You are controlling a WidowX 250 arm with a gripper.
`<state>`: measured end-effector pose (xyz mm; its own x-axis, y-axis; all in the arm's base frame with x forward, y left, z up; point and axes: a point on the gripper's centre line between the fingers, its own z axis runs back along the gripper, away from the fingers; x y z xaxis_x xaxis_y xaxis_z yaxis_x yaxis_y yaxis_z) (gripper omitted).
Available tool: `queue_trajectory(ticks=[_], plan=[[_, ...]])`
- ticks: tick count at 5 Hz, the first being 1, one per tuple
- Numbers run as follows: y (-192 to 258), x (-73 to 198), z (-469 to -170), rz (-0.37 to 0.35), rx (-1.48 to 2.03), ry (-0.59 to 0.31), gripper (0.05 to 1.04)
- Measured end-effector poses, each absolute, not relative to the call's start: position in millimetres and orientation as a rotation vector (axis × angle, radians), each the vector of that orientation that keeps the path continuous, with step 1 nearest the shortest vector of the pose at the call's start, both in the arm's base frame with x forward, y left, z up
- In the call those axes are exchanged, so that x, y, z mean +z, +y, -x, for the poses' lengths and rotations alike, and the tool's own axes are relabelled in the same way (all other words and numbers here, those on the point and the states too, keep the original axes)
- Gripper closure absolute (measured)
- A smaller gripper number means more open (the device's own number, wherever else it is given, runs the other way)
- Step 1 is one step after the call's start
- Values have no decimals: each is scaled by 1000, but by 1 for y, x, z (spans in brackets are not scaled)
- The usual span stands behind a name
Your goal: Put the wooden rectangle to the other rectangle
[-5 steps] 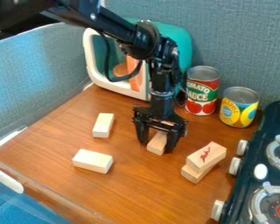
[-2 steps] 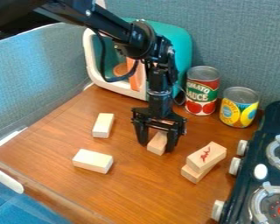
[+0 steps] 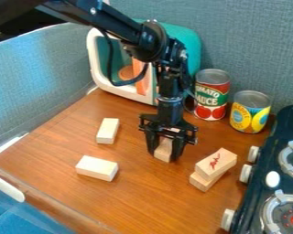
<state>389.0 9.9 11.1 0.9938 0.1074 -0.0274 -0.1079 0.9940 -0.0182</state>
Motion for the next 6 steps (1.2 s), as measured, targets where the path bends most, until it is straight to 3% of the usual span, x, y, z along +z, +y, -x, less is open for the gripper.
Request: queue_trajectory(ticks=[1,3,5,6], plan=[[7,12,-391,21,109,17,551],[10,18,-389,58,137,-14,552],[14,59,-383,50,165,-127,552],[11,61,-379,66,144,-101,552]])
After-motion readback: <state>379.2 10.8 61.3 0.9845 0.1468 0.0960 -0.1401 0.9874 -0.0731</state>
